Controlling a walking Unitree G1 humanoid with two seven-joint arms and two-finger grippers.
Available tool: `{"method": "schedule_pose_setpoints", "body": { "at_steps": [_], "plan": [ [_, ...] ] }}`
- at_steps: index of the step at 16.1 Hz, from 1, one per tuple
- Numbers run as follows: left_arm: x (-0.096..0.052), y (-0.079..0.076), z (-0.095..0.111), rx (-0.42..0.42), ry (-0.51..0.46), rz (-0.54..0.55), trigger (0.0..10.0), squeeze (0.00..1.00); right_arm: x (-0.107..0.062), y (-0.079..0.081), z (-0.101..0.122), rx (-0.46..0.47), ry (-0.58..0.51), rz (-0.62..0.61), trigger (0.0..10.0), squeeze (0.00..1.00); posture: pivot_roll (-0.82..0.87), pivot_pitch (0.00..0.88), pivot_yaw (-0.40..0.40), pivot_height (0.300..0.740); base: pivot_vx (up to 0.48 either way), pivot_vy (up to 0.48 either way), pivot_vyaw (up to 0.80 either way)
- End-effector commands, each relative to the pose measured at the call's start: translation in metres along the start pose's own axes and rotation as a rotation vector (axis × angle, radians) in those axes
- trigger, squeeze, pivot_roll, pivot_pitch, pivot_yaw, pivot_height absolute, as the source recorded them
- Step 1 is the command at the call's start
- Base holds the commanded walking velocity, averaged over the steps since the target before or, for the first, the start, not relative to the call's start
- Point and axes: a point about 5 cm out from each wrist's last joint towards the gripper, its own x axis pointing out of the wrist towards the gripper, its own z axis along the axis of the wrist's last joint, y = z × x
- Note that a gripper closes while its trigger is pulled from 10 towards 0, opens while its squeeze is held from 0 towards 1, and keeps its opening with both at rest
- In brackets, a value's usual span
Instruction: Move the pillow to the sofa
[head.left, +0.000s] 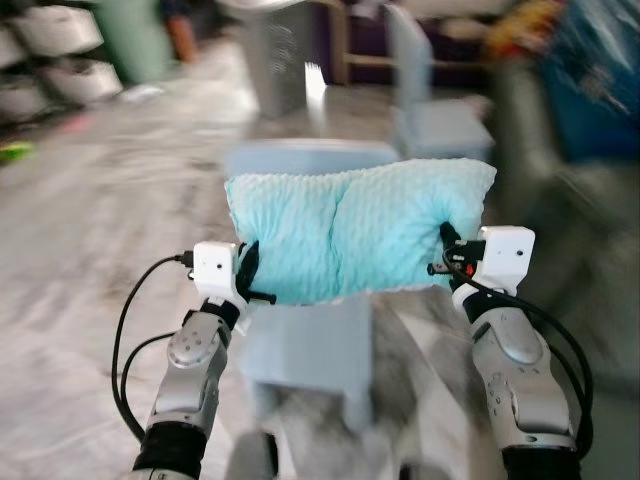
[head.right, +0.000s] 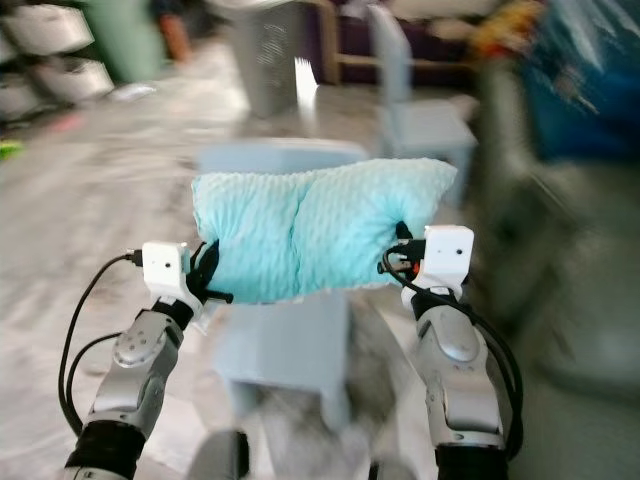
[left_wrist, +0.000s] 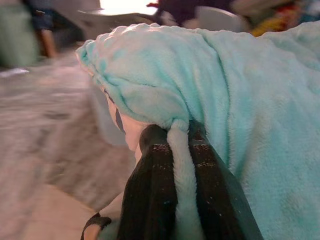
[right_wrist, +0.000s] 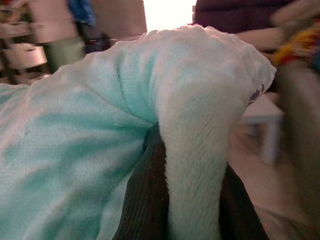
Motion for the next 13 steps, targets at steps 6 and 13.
{"method": "schedule_pose_setpoints", "body": {
  "at_steps": [6, 13],
  "plan": [
    [0.0007, 0.003, 0.0042, 0.019, -0.018, -0.002, 10.0, 0.0, 0.0042, 0.0058, 0.0118, 0.011, -0.048, 0.012, 10.0, 0.0, -0.15, 0.0, 0.075, 0.74, 0.0, 0.0, 0.0],
    [-0.0001, 0.0033, 0.0042, 0.026, -0.016, -0.004, 10.0, 0.0, 0.0039, 0.0069, 0.0125, 0.025, -0.053, 0.009, 10.0, 0.0, -0.15, 0.0, 0.079, 0.74, 0.0, 0.0, 0.0]
  ]
}}
